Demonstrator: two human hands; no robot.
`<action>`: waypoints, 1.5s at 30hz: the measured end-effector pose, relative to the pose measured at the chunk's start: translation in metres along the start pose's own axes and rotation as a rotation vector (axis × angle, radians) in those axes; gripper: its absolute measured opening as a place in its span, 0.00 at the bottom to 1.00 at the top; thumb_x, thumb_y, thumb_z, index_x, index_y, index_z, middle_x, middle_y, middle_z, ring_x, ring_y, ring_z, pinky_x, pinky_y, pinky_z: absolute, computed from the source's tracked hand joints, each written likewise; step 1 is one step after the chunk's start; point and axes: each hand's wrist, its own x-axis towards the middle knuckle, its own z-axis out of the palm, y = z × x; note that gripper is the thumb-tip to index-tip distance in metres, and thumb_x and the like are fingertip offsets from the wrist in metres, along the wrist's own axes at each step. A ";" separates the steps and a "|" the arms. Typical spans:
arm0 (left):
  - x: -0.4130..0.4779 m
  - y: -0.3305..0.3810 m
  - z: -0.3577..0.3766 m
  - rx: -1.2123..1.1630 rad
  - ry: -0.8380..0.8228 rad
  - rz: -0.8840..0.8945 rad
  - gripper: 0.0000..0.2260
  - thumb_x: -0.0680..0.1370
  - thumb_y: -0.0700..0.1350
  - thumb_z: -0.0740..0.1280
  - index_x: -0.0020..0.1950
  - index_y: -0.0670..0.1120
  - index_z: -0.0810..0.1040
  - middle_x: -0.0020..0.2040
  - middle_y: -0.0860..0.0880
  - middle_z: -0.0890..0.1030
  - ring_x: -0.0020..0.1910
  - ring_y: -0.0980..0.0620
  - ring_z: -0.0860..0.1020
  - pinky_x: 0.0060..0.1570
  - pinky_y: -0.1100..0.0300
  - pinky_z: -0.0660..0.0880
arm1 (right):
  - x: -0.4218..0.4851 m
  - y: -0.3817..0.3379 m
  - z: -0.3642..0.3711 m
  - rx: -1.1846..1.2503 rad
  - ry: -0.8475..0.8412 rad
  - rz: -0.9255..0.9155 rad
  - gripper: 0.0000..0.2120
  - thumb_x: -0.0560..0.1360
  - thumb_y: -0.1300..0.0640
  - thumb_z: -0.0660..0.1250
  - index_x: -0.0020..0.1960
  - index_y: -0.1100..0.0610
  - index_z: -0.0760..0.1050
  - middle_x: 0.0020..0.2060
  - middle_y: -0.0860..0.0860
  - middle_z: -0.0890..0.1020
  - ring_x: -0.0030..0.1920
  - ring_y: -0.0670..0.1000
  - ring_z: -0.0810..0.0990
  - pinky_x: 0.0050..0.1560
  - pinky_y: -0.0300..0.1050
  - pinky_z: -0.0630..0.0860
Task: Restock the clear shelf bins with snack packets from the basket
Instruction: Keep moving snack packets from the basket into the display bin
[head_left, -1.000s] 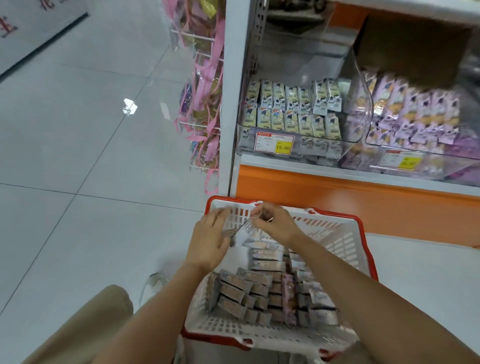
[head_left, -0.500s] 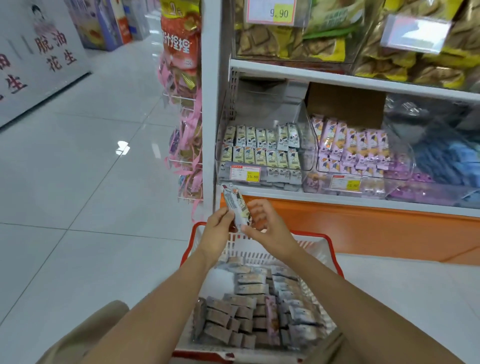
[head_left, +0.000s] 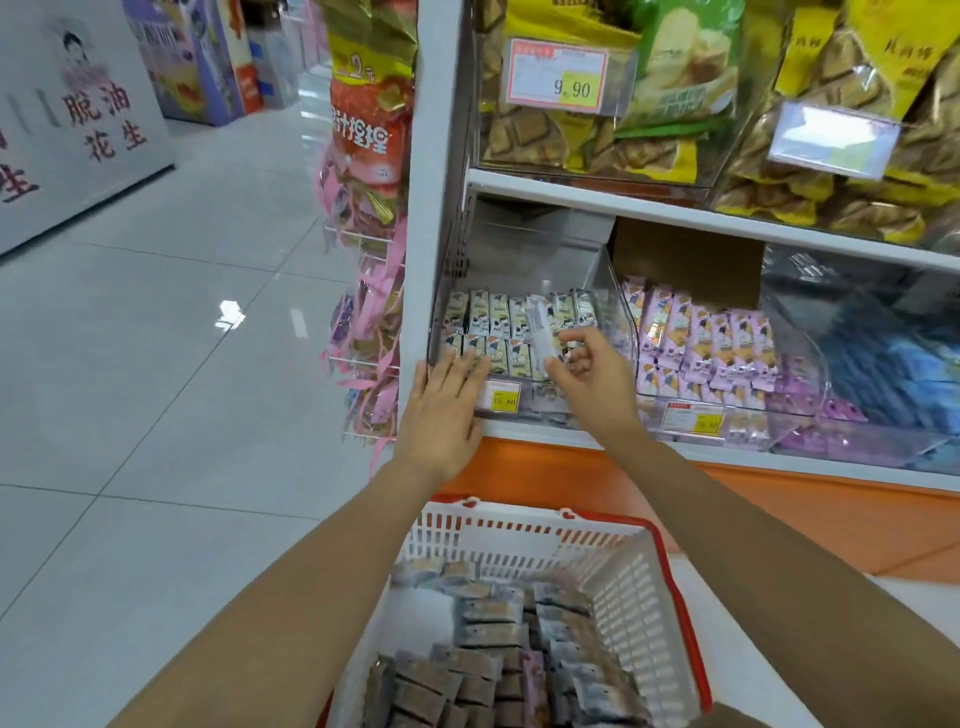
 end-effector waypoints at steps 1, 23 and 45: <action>0.000 -0.003 0.004 0.013 0.005 0.007 0.33 0.80 0.44 0.60 0.81 0.50 0.46 0.81 0.49 0.51 0.79 0.48 0.46 0.77 0.47 0.39 | 0.013 0.004 0.001 -0.051 0.006 0.016 0.14 0.76 0.56 0.70 0.60 0.55 0.75 0.37 0.46 0.74 0.35 0.45 0.75 0.38 0.45 0.76; 0.005 -0.012 0.036 0.043 0.175 0.053 0.41 0.68 0.36 0.71 0.79 0.46 0.59 0.75 0.44 0.66 0.74 0.41 0.62 0.76 0.42 0.53 | 0.112 0.042 0.044 -0.540 -0.051 0.100 0.20 0.76 0.51 0.70 0.64 0.59 0.75 0.60 0.62 0.76 0.52 0.60 0.80 0.58 0.52 0.76; -0.143 -0.060 0.084 0.046 -0.244 -0.238 0.37 0.69 0.42 0.73 0.76 0.40 0.63 0.77 0.43 0.60 0.76 0.41 0.63 0.73 0.45 0.54 | -0.126 0.067 0.106 -0.233 -0.523 0.060 0.07 0.78 0.55 0.66 0.55 0.53 0.78 0.35 0.44 0.76 0.34 0.43 0.76 0.38 0.41 0.74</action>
